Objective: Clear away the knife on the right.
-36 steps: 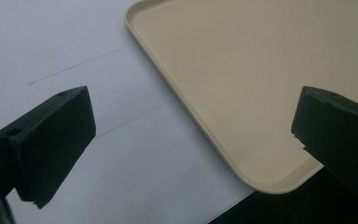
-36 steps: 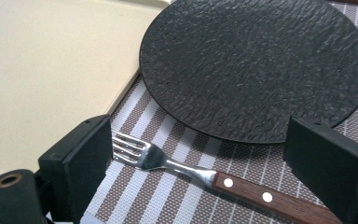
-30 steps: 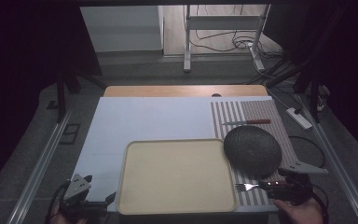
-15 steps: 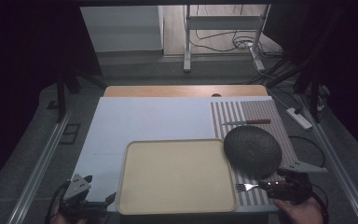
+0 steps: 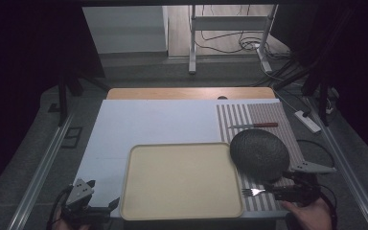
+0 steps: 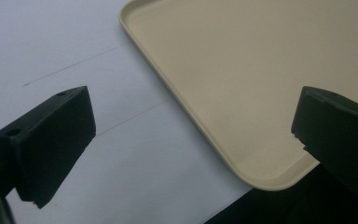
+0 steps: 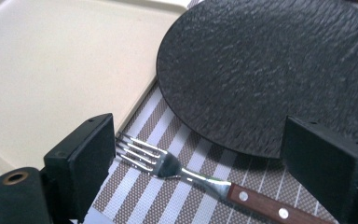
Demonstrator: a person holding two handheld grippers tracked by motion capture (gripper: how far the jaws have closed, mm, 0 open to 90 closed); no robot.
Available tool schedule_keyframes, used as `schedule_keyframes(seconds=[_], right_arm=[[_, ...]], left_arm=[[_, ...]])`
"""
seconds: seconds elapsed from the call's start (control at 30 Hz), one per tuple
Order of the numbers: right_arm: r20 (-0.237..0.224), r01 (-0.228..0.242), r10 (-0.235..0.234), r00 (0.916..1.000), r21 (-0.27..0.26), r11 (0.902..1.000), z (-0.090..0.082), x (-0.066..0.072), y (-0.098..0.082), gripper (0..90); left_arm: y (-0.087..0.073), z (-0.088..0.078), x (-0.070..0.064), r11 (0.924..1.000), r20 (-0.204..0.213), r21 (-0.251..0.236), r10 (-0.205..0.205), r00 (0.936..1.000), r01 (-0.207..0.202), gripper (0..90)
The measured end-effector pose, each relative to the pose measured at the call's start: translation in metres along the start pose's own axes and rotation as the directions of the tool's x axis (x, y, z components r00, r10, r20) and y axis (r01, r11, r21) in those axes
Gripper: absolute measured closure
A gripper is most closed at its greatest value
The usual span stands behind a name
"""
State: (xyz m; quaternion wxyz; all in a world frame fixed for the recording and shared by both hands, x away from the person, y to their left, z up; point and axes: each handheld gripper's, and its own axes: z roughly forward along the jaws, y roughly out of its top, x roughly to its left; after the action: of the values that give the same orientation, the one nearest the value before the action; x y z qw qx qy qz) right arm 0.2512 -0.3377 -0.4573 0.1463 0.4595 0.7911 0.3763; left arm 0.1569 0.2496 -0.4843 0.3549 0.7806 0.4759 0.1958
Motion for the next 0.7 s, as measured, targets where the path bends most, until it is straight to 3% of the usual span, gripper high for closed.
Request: schedule_keyframes(seconds=[0.5,0.7], right_arm=[[0.002,0.024,-0.024,0.9997,0.018,0.9995,0.006,-0.007,0.02,13.0],[0.016,0.037,-0.037,0.9992,0.028,0.9989,0.013,-0.015,0.033,13.7]], left_arm=[[0.0,0.001,-0.001,1.0,-0.003,0.006,0.003,1.0,-0.003,0.0],[0.0,0.001,0.0,1.0,-0.003,0.008,0.001,1.0,-0.001,0.0]])
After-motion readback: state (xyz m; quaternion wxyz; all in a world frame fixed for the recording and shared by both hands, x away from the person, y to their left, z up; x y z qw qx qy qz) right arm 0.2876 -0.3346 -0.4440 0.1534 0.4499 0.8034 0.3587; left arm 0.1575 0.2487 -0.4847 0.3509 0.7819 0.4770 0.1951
